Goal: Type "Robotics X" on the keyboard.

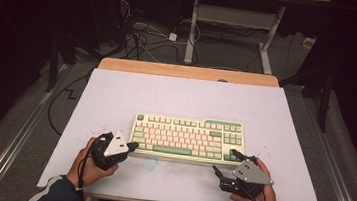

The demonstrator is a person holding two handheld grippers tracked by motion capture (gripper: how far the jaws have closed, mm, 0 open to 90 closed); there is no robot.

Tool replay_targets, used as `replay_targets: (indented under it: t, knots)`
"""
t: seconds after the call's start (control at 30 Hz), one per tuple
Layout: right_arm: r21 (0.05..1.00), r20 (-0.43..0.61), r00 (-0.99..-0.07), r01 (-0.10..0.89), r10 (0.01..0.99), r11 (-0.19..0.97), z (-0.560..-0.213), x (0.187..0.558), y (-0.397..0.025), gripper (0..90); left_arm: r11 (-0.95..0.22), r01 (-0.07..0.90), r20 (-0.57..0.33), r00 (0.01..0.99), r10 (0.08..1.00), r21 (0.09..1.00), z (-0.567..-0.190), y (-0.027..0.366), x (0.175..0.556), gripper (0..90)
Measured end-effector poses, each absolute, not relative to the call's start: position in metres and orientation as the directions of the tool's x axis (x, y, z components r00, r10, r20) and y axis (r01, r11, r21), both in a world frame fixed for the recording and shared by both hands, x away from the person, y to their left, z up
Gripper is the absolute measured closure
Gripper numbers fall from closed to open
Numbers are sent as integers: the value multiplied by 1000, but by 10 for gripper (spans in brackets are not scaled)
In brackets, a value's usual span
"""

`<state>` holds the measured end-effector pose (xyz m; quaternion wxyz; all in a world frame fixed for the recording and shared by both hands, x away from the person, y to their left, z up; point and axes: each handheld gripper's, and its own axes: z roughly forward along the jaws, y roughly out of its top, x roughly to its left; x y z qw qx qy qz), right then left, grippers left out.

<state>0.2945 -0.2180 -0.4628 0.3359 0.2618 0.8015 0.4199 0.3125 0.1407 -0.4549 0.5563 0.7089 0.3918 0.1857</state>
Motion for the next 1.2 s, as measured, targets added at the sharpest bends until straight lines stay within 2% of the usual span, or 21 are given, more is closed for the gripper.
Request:
replay_targets:
  t: [0.13,0.67,1.2]
  knots:
    - [844,-326,-640,134,695,519,-463,295,-216,235,-50,378,-216,626,749,924,-444,131,321,871]
    - [829,-328,-654,146,681,540,-469,297,-214,236,-161,418,-170,649,741,894,-450,63,369,870]
    - [805,-332,-679,158,655,572,-474,299,-210,240,-188,428,-150,641,753,884,-455,46,387,870]
